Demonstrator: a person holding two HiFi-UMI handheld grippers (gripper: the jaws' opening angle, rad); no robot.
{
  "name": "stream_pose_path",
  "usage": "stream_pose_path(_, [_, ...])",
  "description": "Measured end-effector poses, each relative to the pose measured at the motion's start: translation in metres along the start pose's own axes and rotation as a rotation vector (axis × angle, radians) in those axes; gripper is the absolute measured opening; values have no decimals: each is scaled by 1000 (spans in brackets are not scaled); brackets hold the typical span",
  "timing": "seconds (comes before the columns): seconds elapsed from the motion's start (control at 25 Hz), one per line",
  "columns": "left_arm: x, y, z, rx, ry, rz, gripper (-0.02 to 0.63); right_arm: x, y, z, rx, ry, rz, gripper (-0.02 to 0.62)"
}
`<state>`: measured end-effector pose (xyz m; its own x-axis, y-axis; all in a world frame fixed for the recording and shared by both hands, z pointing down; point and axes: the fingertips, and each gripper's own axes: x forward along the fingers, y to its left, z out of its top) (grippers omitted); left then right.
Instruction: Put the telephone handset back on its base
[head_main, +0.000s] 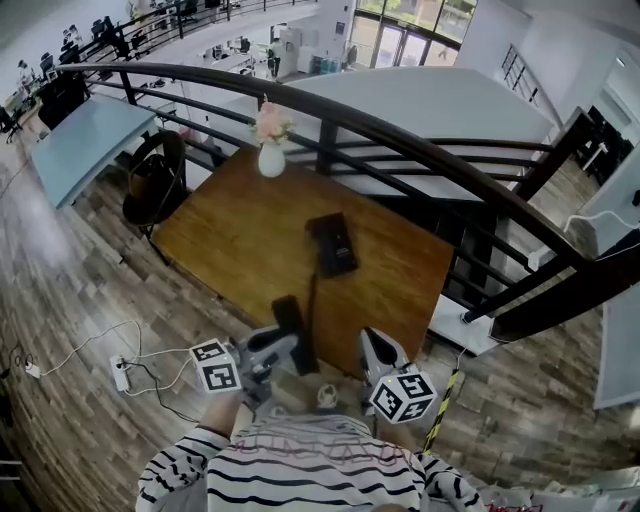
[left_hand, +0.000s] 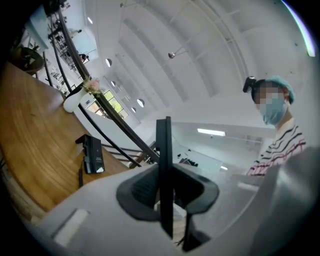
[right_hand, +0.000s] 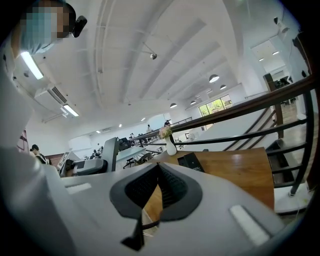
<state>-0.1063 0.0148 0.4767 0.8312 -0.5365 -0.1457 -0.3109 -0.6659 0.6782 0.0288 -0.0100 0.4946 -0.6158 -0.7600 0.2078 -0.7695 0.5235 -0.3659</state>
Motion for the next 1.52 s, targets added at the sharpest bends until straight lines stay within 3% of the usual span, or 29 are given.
stream_pose_path(0.4, [81,45,8,21,-33,71,72,18,-80,26,-9,42,73,2])
stream_pose_path(0.84, [117,93,14,20,-18,132,74,44,-114,38,-23,85,135,2])
stream_pose_path(1.52, [168,227,67,-56,93,26,72,132,-134,56,34,62,-33,2])
